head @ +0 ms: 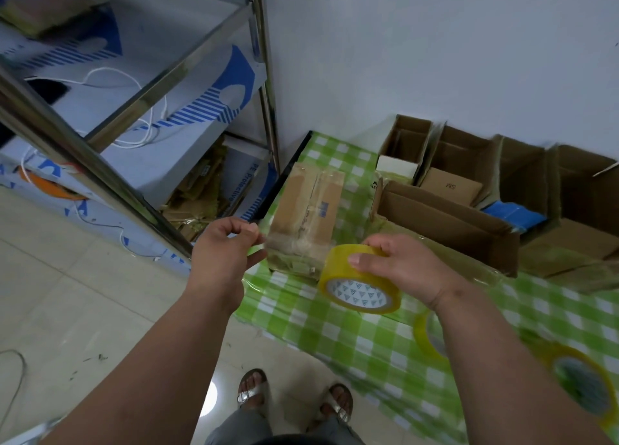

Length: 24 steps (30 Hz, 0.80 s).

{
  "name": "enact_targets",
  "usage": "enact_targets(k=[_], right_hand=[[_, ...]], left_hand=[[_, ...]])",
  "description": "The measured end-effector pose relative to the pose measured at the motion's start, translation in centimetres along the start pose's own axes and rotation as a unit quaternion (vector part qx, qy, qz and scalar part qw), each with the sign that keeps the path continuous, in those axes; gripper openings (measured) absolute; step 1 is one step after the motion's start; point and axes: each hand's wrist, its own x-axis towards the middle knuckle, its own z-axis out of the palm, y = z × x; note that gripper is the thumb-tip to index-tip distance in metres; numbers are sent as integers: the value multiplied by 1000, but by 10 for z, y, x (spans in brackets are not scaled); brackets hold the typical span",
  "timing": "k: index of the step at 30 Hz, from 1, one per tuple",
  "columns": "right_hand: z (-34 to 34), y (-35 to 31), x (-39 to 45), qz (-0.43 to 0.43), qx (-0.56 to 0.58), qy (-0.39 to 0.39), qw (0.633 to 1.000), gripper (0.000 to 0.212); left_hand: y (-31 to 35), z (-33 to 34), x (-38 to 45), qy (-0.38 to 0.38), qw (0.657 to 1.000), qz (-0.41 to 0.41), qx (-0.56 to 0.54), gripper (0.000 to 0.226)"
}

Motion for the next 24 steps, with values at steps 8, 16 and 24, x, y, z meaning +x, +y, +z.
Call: enact_targets(k=[8, 16, 24], right_hand=[[-12, 9, 8, 17, -71, 46, 996, 34], [-7, 29, 19, 51, -83, 88, 991, 32], [-3, 34, 28, 77, -100, 85, 988, 31]], left_hand=[[-2, -13, 22, 57, 994, -53, -72, 15], [-12, -15, 36, 32, 997, -71, -22, 20], [-25, -13, 42, 44, 996, -81, -15, 18]])
